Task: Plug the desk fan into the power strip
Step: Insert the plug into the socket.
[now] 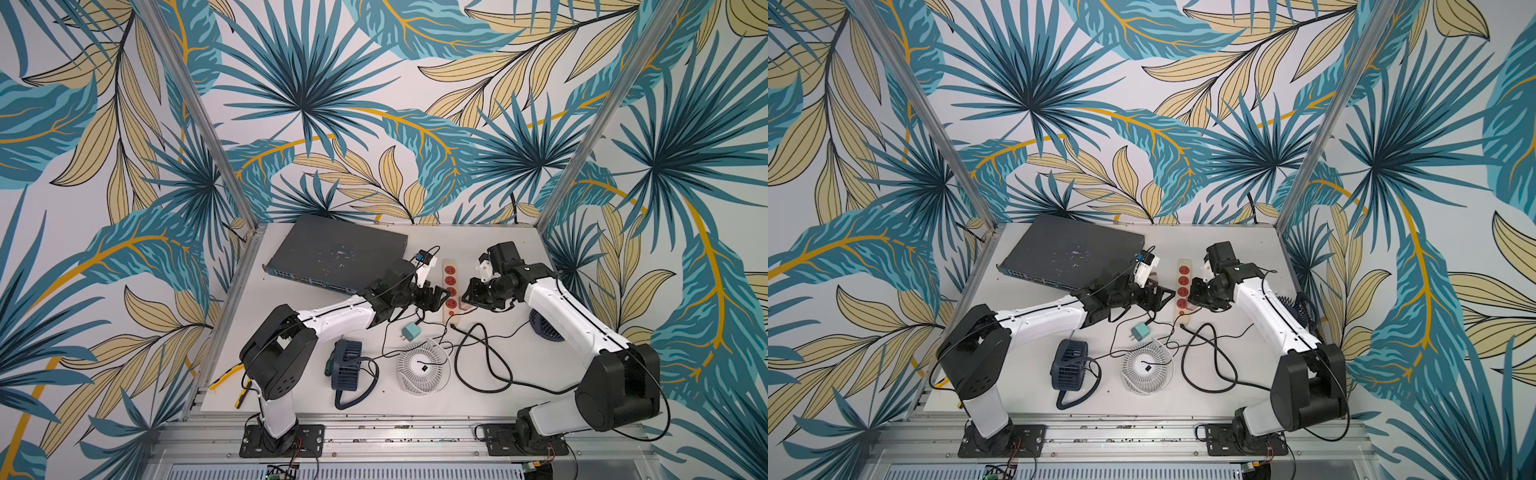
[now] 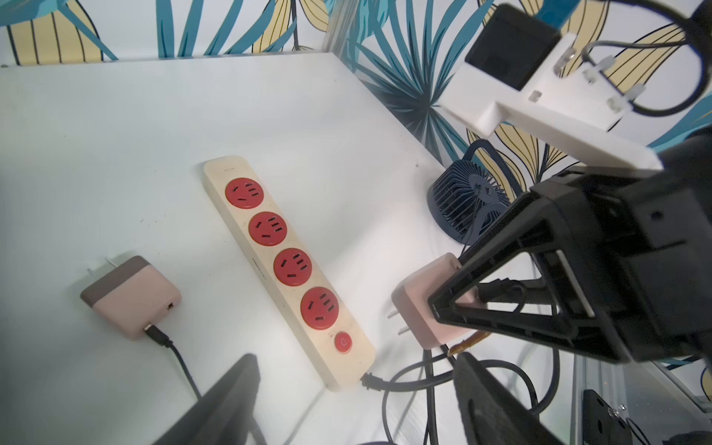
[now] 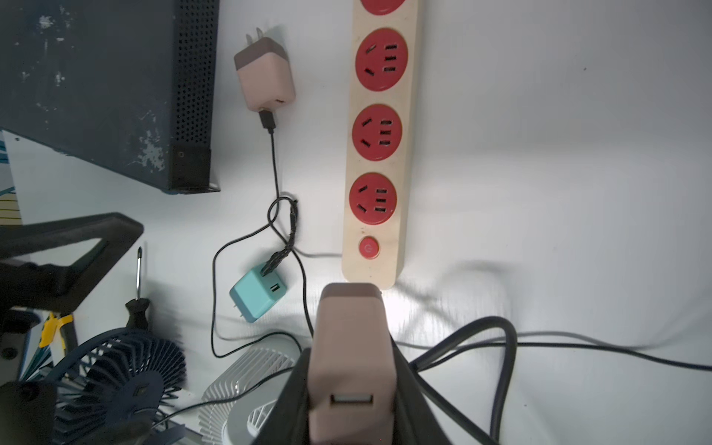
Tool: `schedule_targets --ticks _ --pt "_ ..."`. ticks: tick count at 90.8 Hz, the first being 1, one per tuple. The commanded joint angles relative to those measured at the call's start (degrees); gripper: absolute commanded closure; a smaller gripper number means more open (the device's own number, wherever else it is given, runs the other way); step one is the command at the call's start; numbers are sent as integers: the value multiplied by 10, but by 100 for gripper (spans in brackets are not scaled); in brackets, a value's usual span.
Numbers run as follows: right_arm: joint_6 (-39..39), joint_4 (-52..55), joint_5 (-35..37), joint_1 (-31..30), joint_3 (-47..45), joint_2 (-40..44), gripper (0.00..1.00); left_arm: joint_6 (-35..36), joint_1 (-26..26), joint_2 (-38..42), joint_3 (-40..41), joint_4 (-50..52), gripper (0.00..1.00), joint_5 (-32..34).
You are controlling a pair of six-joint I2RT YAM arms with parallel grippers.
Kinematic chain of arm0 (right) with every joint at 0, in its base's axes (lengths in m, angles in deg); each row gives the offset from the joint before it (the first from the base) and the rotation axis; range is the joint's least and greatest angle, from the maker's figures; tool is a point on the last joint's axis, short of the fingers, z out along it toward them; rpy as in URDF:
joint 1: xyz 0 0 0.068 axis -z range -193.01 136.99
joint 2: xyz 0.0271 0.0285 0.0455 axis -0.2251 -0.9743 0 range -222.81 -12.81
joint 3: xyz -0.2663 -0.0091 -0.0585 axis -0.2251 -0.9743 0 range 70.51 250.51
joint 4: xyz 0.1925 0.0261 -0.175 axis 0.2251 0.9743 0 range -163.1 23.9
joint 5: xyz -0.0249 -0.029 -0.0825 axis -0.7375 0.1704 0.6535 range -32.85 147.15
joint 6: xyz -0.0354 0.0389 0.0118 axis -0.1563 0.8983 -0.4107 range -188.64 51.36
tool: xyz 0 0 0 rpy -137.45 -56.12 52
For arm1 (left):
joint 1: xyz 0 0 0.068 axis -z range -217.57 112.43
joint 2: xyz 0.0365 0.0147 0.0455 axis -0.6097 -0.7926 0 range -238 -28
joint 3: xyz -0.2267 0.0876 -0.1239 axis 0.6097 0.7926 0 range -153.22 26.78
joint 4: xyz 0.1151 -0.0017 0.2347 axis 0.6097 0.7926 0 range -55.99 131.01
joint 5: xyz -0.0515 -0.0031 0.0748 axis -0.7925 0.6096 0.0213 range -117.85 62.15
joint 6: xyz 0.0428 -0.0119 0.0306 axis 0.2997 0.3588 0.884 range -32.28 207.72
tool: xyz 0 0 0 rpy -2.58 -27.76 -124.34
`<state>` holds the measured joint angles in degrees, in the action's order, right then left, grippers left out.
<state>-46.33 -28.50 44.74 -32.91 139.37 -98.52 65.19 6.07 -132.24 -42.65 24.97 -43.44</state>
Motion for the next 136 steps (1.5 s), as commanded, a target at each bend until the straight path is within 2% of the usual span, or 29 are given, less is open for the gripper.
schedule_targets --ticks 1,24,51,87,136 --pt "4 -50 38 0 -10 -24 100 -71 -4 -41 -34 46 21 -1" --pt "-2 -69 25 0 -2 -81 100 -79 -6 -108 -98 101 31 -17" --pt "-11 -76 18 0 12 -115 100 -80 -6 -152 -126 119 40 -36" --pt "-12 -80 27 -1 22 -124 100 -75 -6 -178 -144 132 45 -49" --pt "-24 -53 56 -1 26 -156 100 -60 -6 -195 -152 148 46 -55"
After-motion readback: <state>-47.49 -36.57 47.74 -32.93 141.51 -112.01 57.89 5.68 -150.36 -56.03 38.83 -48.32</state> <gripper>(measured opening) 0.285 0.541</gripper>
